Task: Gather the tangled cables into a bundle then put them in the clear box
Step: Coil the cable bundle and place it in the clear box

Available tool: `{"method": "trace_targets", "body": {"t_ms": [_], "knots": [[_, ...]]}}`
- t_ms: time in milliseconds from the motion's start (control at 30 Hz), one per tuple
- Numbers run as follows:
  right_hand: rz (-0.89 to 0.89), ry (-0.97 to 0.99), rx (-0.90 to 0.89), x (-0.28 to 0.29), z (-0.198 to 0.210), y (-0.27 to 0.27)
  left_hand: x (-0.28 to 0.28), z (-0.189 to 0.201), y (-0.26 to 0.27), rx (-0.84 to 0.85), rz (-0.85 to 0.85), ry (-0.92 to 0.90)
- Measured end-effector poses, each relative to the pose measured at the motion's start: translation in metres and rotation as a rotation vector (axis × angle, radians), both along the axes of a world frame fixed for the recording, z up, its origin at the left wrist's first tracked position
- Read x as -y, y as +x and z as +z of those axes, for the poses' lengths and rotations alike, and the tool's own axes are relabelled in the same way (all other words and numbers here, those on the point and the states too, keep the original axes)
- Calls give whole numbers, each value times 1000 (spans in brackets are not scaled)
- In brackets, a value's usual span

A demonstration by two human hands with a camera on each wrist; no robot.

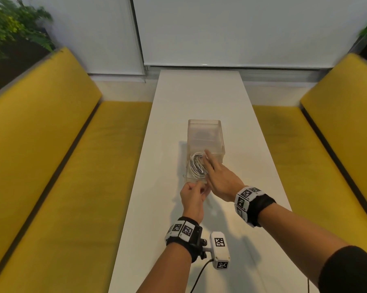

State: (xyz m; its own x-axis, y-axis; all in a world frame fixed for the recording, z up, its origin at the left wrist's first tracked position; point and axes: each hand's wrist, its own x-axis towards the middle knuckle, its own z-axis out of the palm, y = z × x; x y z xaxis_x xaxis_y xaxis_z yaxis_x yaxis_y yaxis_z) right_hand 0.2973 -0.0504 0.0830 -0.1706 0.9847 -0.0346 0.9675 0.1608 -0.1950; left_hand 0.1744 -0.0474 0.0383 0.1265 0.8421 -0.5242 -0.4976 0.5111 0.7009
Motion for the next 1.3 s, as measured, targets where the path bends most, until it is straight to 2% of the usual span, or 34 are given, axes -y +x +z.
{"method": "trace_targets", "body": {"t_ms": [100,267,333,433,533,600,733,833,933,1067,1167,1300], "knots": [[43,-63,18,-3,-3,3,-1,-1,0,-2,-3,-7],[149,-60,171,-7,-6,23,-2,-2,1,48,15,-14],[176,-79,174,-12,-5,27,-2,-3,1,53,15,-22],[141,-88,206,-19,0,23,-3,-1,2,43,9,-20],[-2,-75,254,-21,0,6,-4,1,2,8,-5,-2],[-112,-9,142,-25,-6,-3,-4,1,3,-2,-16,5],[-209,236,-274,-22,-17,-4,-6,0,1,31,-20,4],[-211,325,-404,-11,-13,7,-7,-1,2,76,-16,-9],[-98,260,-295,-2,-4,21,-9,-2,3,73,-20,-18],[178,110,23,8,3,39,-13,-1,5,84,-19,-27],[212,-116,243,7,11,51,-16,0,7,84,-14,-39],[197,-232,361,-5,12,52,-18,0,11,76,-14,-36]]}}
